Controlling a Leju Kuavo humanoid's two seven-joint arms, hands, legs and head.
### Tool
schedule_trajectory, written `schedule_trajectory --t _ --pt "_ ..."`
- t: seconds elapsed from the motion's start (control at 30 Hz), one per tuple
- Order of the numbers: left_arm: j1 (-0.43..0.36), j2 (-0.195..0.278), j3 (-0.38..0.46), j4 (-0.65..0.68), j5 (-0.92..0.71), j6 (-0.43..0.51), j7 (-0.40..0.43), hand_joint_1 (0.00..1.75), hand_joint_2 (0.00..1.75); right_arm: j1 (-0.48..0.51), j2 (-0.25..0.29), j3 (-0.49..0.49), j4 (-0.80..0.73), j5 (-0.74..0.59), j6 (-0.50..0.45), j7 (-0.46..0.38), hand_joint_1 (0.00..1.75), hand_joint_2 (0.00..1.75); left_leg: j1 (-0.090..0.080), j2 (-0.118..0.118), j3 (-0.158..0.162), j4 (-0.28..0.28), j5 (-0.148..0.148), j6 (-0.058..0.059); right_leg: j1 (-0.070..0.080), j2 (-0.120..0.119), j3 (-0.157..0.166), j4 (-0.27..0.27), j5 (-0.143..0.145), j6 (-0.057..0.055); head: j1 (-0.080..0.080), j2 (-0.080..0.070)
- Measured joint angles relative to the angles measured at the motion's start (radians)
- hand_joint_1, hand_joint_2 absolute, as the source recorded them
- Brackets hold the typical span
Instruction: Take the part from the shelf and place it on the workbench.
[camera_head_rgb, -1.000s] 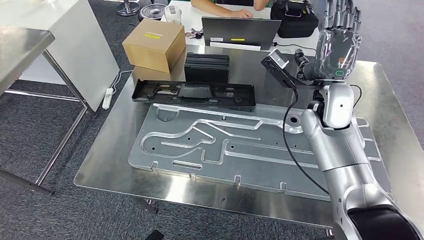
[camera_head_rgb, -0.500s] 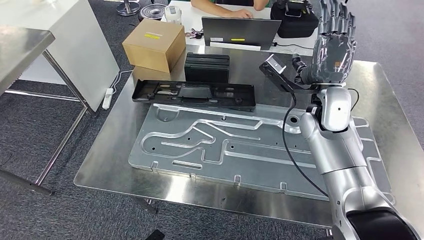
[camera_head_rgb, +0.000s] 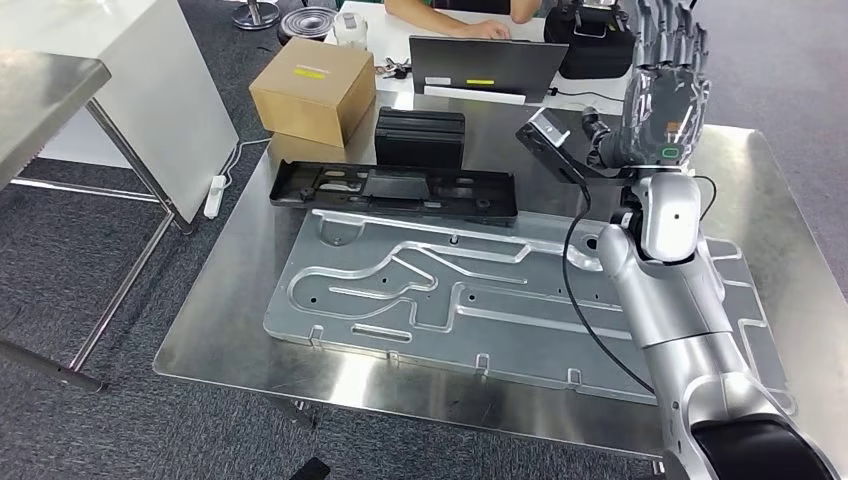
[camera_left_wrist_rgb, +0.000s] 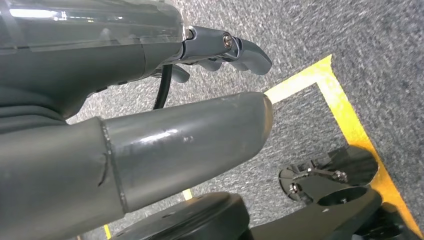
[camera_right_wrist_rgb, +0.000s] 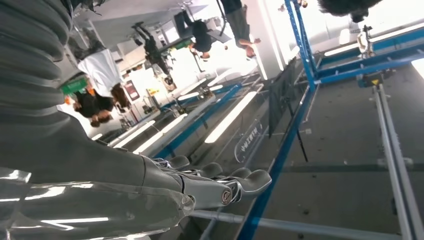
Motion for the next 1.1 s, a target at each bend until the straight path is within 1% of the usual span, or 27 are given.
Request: schedule_trajectory --t 0.03,0.07,0.1,0.13,0.23,0.27,0.3,0.37,0.4,0.43,0.47,0.53,0.57,0.6,0.63,0.67,0.7,0.77,0.8,0.83,0.9,0.93,0.97,1.0,1.03,1.07,1.1 --pt "-0.001 0.000 0.000 0.000 0.000 0.000 0.000 0.00 0.00 0.002 0.000 0.000 0.001 0.000 0.001 0.000 0.00 1.75 0.000 0.000 -0.001 0.001 0.000 0.001 0.000 0.000 -0.030 0.066 -0.031 0.001 0.000 0.000" --pt "-0.001 -0.001 0.000 0.000 0.000 -0.001 0.000 0.00 0.00 0.005 -0.001 0.000 0.001 0.000 0.003 0.000 0.00 1.75 0.000 0.001 -0.003 0.002 0.000 0.001 -0.001 0.000 -0.054 0.118 -0.048 0.002 0.000 0.000" --pt "-0.001 -0.001 0.000 0.000 0.000 -0.002 0.000 0.00 0.00 0.008 -0.001 0.000 0.002 0.000 0.005 0.000 0.00 1.75 0.000 0.000 -0.004 0.004 0.000 0.001 -0.002 -0.001 -0.066 0.146 -0.048 0.003 0.000 0.000" --pt "-0.001 -0.001 0.000 0.000 0.000 -0.003 -0.001 0.00 0.00 0.008 -0.002 0.000 0.004 0.001 0.007 0.000 0.00 1.75 0.001 0.000 -0.006 0.007 -0.001 0.000 -0.003 -0.002 -0.058 0.129 -0.025 0.003 0.000 0.000" --pt "-0.002 -0.002 0.000 0.000 -0.001 -0.007 -0.003 0.00 0.00 0.000 -0.001 0.000 0.005 0.004 0.013 0.000 0.00 1.75 0.000 0.000 -0.016 0.022 -0.005 -0.010 -0.004 -0.005 0.028 -0.047 0.065 -0.001 0.000 0.000" --pt "-0.002 -0.002 0.000 0.000 -0.001 -0.007 -0.003 0.00 0.00 -0.003 -0.001 0.000 0.005 0.006 0.015 -0.001 0.00 1.75 -0.001 -0.001 -0.020 0.027 -0.005 -0.015 -0.001 -0.005 0.044 -0.084 0.076 -0.004 -0.001 0.000" --pt "-0.003 -0.002 0.000 0.000 -0.001 -0.007 -0.004 0.00 0.00 -0.005 -0.001 0.000 0.006 0.008 0.015 -0.001 0.00 1.75 -0.002 -0.001 -0.024 0.030 -0.003 -0.021 0.001 -0.005 0.048 -0.098 0.077 -0.008 -0.001 0.000" --pt "-0.002 -0.002 0.001 0.000 -0.001 -0.007 -0.004 0.00 0.00 -0.006 -0.001 0.000 0.008 0.011 0.016 -0.001 0.00 1.75 -0.002 -0.002 -0.029 0.031 0.003 -0.034 0.002 -0.005 0.042 -0.102 0.086 -0.021 -0.002 0.000" --pt "-0.002 -0.002 0.001 0.000 -0.001 -0.007 -0.004 0.00 0.00 -0.007 0.000 0.000 0.009 0.012 0.016 -0.001 0.00 1.75 -0.001 -0.003 -0.034 0.036 -0.003 -0.040 0.001 -0.006 0.038 -0.104 0.092 -0.029 -0.002 0.000" --pt "-0.001 -0.002 0.001 0.000 -0.001 -0.007 -0.004 0.00 0.00 -0.009 0.000 0.000 0.010 0.012 0.016 -0.001 0.00 1.75 0.001 -0.004 -0.042 0.054 -0.024 -0.046 -0.001 -0.007 0.032 -0.108 0.099 -0.038 -0.003 0.000" --pt "-0.001 -0.002 0.001 0.000 -0.001 -0.007 -0.004 0.00 0.00 -0.010 0.001 0.000 0.011 0.013 0.016 -0.001 0.00 1.75 0.003 -0.004 -0.056 0.090 -0.058 -0.052 -0.002 -0.008 0.026 -0.110 0.107 -0.046 -0.004 0.000" --pt "-0.002 -0.002 0.001 0.000 -0.001 -0.007 -0.005 0.00 0.00 -0.012 0.002 0.000 0.012 0.013 0.018 -0.001 0.00 1.75 0.007 -0.004 -0.091 0.209 -0.145 -0.061 -0.001 -0.008 0.009 -0.111 0.120 -0.053 -0.006 0.000" --pt "-0.002 -0.002 0.001 0.000 -0.001 -0.007 -0.005 0.00 0.00 -0.012 0.003 0.000 0.013 0.013 0.020 -0.001 0.00 1.75 0.008 -0.004 -0.105 0.267 -0.174 -0.065 0.000 -0.008 0.000 -0.110 0.127 -0.053 -0.006 0.000" --pt "-0.002 -0.002 0.001 0.000 -0.001 -0.007 -0.006 0.00 0.00 -0.011 0.003 0.000 0.015 0.013 0.022 -0.001 0.00 1.75 0.009 -0.004 -0.108 0.302 -0.186 -0.067 0.000 -0.008 -0.009 -0.110 0.134 -0.052 -0.006 0.000" --pt "-0.002 -0.002 0.001 0.000 0.000 -0.007 -0.008 0.00 0.00 -0.010 0.003 0.000 0.017 0.013 0.024 -0.001 0.00 1.75 0.009 -0.004 -0.094 0.304 -0.177 -0.067 0.001 -0.008 -0.019 -0.109 0.142 -0.051 -0.006 0.000" --pt "-0.002 -0.002 0.001 0.000 0.000 -0.007 -0.008 0.00 0.00 -0.010 0.003 0.000 0.019 0.013 0.026 -0.001 0.00 1.75 0.009 -0.004 -0.062 0.269 -0.154 -0.065 0.001 -0.008 -0.028 -0.108 0.149 -0.049 -0.006 0.000" --pt "-0.003 -0.002 0.001 0.000 0.000 -0.007 -0.009 0.00 0.00 -0.010 0.003 0.000 0.019 0.013 0.027 -0.001 0.00 1.75 0.009 -0.004 -0.015 0.205 -0.127 -0.062 0.001 -0.008 -0.035 -0.108 0.155 -0.046 -0.006 0.000" --pt "-0.005 -0.002 0.002 0.000 0.000 -0.007 -0.010 0.00 0.00 -0.012 0.003 0.000 0.019 0.013 0.028 -0.001 0.00 1.75 0.005 -0.005 0.076 0.069 -0.106 -0.053 0.003 -0.007 -0.046 -0.107 0.169 -0.037 -0.006 0.000" --pt "-0.005 -0.002 0.003 0.000 0.000 -0.007 -0.011 0.00 0.00 -0.013 0.003 0.000 0.019 0.013 0.028 -0.001 0.00 1.75 0.002 -0.007 0.099 0.028 -0.106 -0.048 0.003 -0.007 -0.048 -0.109 0.176 -0.031 -0.006 0.000" --pt "-0.006 -0.002 0.004 0.000 0.001 -0.007 -0.011 0.00 0.00 -0.013 0.003 0.000 0.020 0.013 0.028 -0.001 0.00 1.75 -0.001 -0.007 0.105 0.011 -0.109 -0.045 0.003 -0.007 -0.049 -0.111 0.184 -0.025 -0.006 0.000" --pt "-0.005 -0.002 0.007 0.000 0.001 -0.007 -0.012 0.00 0.00 -0.013 0.003 0.001 0.020 0.013 0.030 -0.001 0.00 1.75 0.000 -0.006 0.094 0.004 -0.093 -0.033 0.002 -0.007 -0.052 -0.116 0.194 -0.013 -0.006 0.000" --pt "-0.005 -0.002 0.009 0.000 0.001 -0.007 -0.012 0.00 0.00 -0.013 0.002 0.001 0.021 0.013 0.030 -0.001 0.00 1.75 0.001 -0.003 0.088 0.001 -0.082 -0.025 0.002 -0.006 -0.058 -0.106 0.180 -0.008 -0.006 0.000" --pt "-0.005 -0.002 0.010 0.000 0.002 -0.007 -0.013 0.00 0.00 -0.014 0.001 0.001 0.021 0.012 0.031 -0.001 0.00 1.75 0.003 -0.001 0.079 -0.003 -0.070 -0.016 0.002 -0.006 -0.069 -0.079 0.147 -0.004 -0.005 0.000" --pt "-0.006 -0.002 0.010 0.000 0.002 -0.007 -0.013 0.00 0.00 -0.014 0.000 0.001 0.022 0.012 0.031 -0.001 0.00 1.75 0.004 0.002 0.071 -0.004 -0.059 -0.009 0.001 -0.006 -0.083 -0.035 0.102 -0.002 -0.004 0.000" --pt "-0.006 -0.002 0.011 0.000 0.002 -0.007 -0.013 0.00 0.00 -0.014 0.000 0.001 0.023 0.012 0.031 -0.001 0.00 1.75 0.003 0.002 0.057 -0.004 -0.049 -0.004 0.001 -0.007 -0.102 0.029 0.052 -0.001 -0.003 0.000" --pt "-0.006 -0.002 0.011 0.000 0.002 -0.007 -0.014 0.00 0.00 -0.013 0.000 0.001 0.024 0.012 0.032 -0.001 0.00 1.75 0.001 0.003 0.043 -0.001 -0.039 -0.002 0.001 -0.007 -0.118 0.097 0.013 0.000 -0.003 0.000" --pt "-0.005 -0.003 0.011 0.000 0.002 -0.007 -0.014 0.00 0.00 -0.011 0.000 0.001 0.025 0.012 0.033 -0.001 0.00 1.75 0.000 0.003 0.029 0.001 -0.031 -0.001 0.001 -0.007 -0.127 0.150 -0.006 0.001 -0.003 0.000"
